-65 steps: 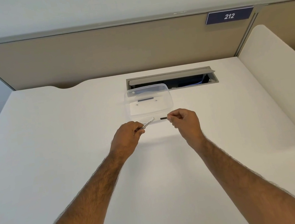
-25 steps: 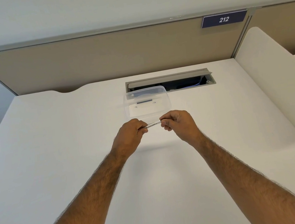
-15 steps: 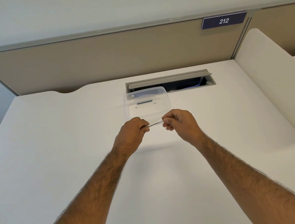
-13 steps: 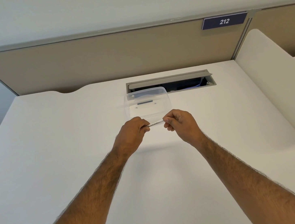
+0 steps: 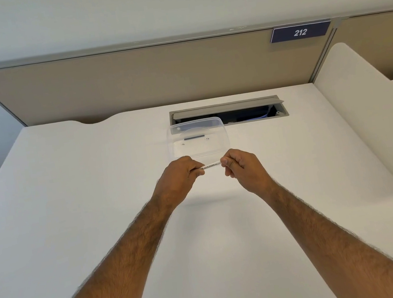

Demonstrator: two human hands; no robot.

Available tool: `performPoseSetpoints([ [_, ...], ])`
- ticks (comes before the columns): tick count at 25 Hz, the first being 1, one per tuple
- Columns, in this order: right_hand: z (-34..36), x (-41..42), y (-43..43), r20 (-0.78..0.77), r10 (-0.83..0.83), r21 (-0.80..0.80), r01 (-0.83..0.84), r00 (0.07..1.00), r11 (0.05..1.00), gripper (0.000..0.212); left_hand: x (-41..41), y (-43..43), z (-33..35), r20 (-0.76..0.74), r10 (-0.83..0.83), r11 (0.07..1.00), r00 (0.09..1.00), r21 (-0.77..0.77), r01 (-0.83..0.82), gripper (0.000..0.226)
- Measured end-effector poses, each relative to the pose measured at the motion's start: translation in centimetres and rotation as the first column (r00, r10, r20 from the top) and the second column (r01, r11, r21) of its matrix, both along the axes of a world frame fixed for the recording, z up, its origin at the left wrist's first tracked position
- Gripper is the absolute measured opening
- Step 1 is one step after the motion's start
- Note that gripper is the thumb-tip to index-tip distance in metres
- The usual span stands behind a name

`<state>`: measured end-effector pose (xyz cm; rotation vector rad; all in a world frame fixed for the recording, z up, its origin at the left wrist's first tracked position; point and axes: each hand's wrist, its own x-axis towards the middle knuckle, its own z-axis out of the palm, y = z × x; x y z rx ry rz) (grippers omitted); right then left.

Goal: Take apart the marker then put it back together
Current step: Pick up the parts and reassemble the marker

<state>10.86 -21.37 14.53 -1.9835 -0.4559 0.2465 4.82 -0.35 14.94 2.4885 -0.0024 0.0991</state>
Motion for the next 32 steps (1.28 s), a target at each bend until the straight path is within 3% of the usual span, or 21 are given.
performPoseSetpoints([
  [4,0.2,0.0,0.0,0.021,-0.003,0.005,0.003,1.000,1.000,0.024,0.1,0.2,0.3,-0.003,-0.059,0.998,0.998,0.004,0.059,0.023],
  [10,-0.2,-0.2,0.3,0.008,-0.041,0.024,0.041,0.999,0.999,0.029,0.0,-0.1,1.1,-0.002,-0.008,1.000,1.000,-0.015,0.008,0.006],
  [15,-0.1,-0.2,0.2,0.004,-0.053,0.033,0.053,0.999,0.998,0.029,-0.1,0.4,1.4,-0.194,-0.073,0.997,0.978,-0.044,0.065,0.021],
  [20,0.0,-0.5,0.3,-0.040,-0.053,0.061,0.055,0.998,0.997,0.031,-0.1,0.3,1.7,-0.165,0.053,0.998,0.985,0.022,-0.050,0.011],
  [23,0.2,-0.4,0.1,-0.029,-0.056,0.071,0.058,0.998,0.996,0.031,-0.1,0.4,1.9,-0.224,-0.024,0.996,0.974,-0.089,0.004,0.015],
  [25,0.1,-0.5,0.0,-0.038,-0.057,0.061,0.059,0.998,0.996,0.031,-0.1,0.3,1.9,-0.266,-0.040,0.997,0.963,-0.074,0.021,0.017],
  [32,0.0,-1.0,-0.1,-0.083,-0.058,0.075,0.064,0.995,0.995,0.033,-0.3,-0.2,2.1,-0.176,0.034,0.999,0.984,0.007,-0.034,0.007],
])
